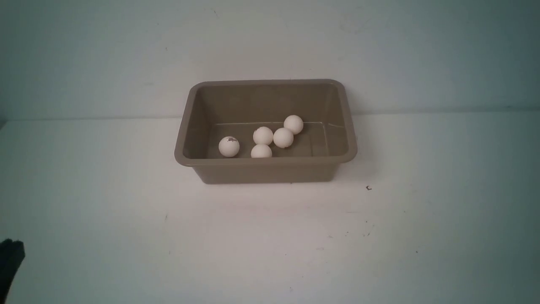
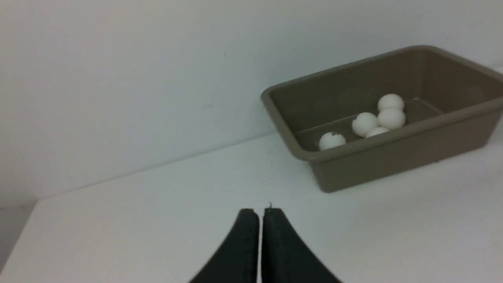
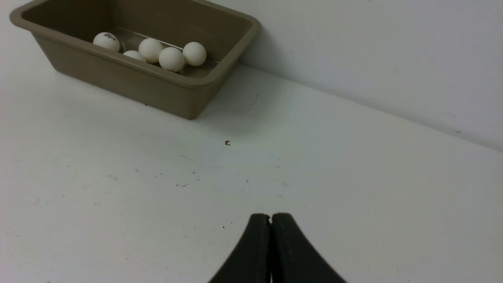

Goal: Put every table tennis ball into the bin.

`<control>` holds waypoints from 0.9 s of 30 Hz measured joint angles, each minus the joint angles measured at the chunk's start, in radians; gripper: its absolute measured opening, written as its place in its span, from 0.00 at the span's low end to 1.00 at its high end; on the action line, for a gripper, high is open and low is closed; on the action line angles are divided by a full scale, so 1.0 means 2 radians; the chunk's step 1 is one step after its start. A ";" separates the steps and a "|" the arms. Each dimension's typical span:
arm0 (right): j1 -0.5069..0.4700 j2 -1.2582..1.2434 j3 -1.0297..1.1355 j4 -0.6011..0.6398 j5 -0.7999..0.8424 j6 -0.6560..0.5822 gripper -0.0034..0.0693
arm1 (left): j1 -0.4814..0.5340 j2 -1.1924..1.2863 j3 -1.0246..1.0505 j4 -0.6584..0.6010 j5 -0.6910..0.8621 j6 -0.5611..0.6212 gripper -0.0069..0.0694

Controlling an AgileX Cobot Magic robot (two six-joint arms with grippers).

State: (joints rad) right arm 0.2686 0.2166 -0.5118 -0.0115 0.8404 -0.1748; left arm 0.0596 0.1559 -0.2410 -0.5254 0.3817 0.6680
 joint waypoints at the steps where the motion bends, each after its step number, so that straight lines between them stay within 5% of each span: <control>1: 0.000 0.000 0.000 0.000 0.000 0.000 0.02 | 0.000 0.000 0.003 0.000 0.000 0.000 0.09; 10: 0.000 0.000 0.000 0.000 0.000 0.000 0.02 | 0.003 -0.013 0.133 -0.046 -0.054 -0.003 0.09; 27: 0.000 0.000 0.000 0.000 0.001 0.000 0.02 | 0.003 -0.013 0.135 -0.064 -0.112 0.062 0.09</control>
State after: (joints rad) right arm 0.2686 0.2166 -0.5118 -0.0112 0.8418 -0.1748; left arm 0.0665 0.1289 0.0282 -0.6543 0.1584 0.7924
